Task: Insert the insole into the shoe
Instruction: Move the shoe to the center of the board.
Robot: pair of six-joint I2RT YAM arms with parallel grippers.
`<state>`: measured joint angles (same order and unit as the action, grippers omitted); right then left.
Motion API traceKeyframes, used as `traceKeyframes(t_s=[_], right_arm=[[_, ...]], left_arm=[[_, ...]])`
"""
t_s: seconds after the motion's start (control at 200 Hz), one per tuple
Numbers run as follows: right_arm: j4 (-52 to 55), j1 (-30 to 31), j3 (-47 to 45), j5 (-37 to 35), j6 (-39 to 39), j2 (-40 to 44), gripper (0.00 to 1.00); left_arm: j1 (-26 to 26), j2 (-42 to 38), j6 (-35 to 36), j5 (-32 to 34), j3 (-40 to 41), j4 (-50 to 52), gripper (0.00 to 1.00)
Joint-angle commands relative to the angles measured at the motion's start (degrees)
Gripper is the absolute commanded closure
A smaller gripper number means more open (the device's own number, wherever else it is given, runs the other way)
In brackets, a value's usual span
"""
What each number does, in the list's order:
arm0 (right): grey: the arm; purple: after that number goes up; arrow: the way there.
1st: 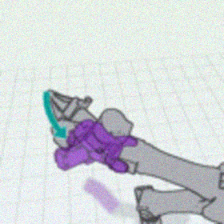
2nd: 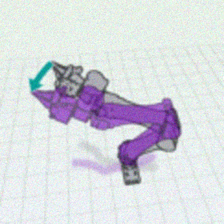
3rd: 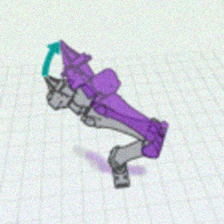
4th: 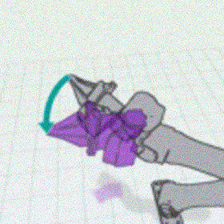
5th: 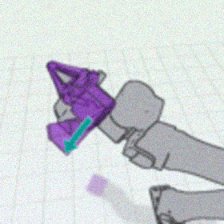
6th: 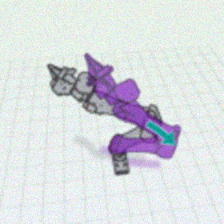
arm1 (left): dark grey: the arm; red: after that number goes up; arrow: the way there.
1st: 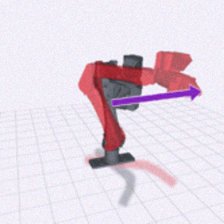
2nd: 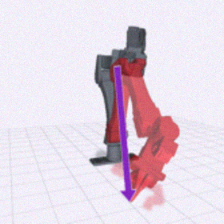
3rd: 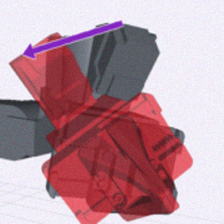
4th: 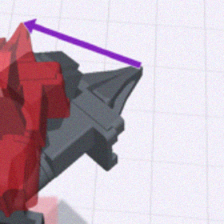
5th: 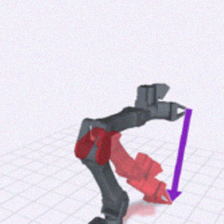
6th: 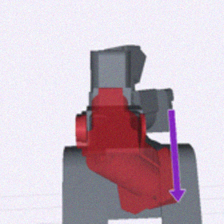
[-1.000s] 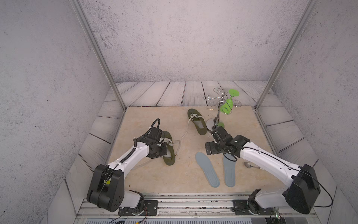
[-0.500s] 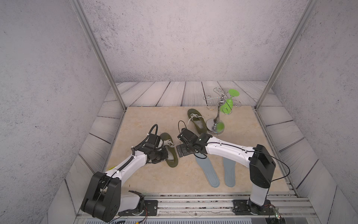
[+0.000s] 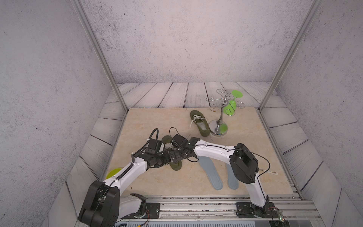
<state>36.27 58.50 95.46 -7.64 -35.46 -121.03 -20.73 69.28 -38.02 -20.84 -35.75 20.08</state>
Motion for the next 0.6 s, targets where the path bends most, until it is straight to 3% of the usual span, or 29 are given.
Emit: traceKeyframes(t_s=[0.0, 0.295, 0.595], right_arm=[[2.11, 0.33, 2.13, -4.4, -2.02, -3.51, 0.01], [12.33, 2.72, 10.8, -20.55, -1.97, -7.02, 0.01], [15.31, 3.32, 11.59, -23.5, -0.86, -6.28, 0.01]], left_arm=[[0.16, -1.55, -0.64, -0.46, 0.58, -1.0, 1.0], [0.16, -1.95, -0.91, -0.33, 0.91, -0.52, 1.0], [0.16, -1.5, -1.09, -0.27, 1.35, -0.92, 1.0]])
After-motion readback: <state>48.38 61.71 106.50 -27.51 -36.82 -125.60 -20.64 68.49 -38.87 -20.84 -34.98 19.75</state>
